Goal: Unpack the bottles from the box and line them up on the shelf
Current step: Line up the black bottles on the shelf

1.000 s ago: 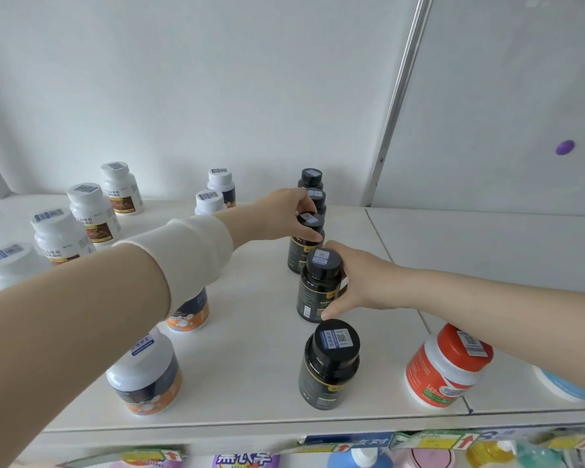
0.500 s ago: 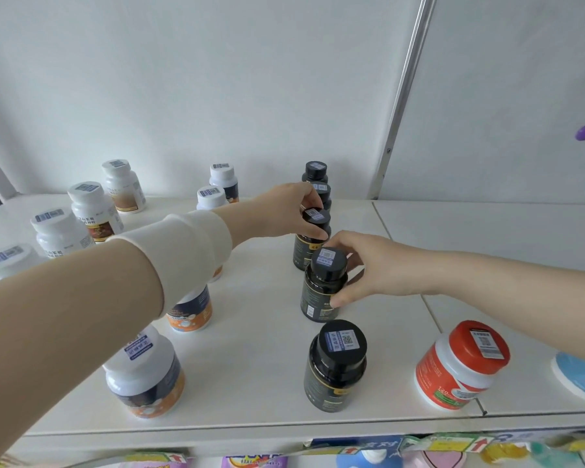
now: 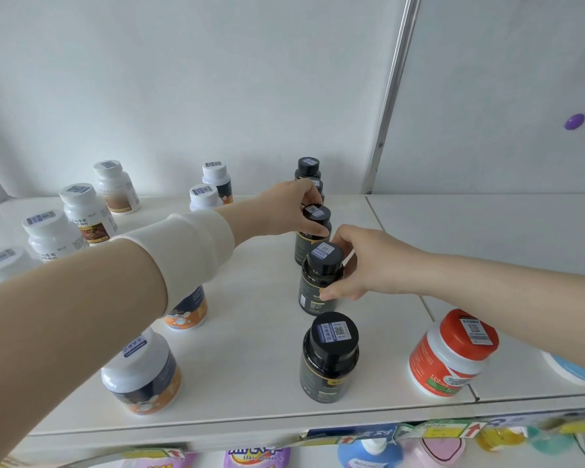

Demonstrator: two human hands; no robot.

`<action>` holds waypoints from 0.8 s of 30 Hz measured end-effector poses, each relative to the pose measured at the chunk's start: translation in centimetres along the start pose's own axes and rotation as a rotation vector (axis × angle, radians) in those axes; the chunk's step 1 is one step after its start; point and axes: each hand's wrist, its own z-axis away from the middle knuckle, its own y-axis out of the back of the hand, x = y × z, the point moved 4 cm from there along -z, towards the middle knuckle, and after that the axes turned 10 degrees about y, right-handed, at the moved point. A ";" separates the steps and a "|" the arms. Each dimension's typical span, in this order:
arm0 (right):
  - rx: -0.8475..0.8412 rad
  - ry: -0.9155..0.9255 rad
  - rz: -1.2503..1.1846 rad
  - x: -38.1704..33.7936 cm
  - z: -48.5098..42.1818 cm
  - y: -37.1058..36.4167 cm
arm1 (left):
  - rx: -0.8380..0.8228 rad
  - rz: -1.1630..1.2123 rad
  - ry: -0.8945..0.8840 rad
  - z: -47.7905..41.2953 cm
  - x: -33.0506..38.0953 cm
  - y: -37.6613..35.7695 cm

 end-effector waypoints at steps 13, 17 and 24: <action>-0.061 -0.144 0.434 -5.5 4.8 4.9 | 0.056 -0.323 0.042 6.3 3.2 5.4; 0.064 -0.011 0.604 -10.5 7.6 3.8 | 0.204 -0.765 0.058 13.5 4.2 9.0; 0.247 0.232 0.727 -18.3 11.7 -3.2 | 0.300 -1.081 0.206 27.4 0.9 11.3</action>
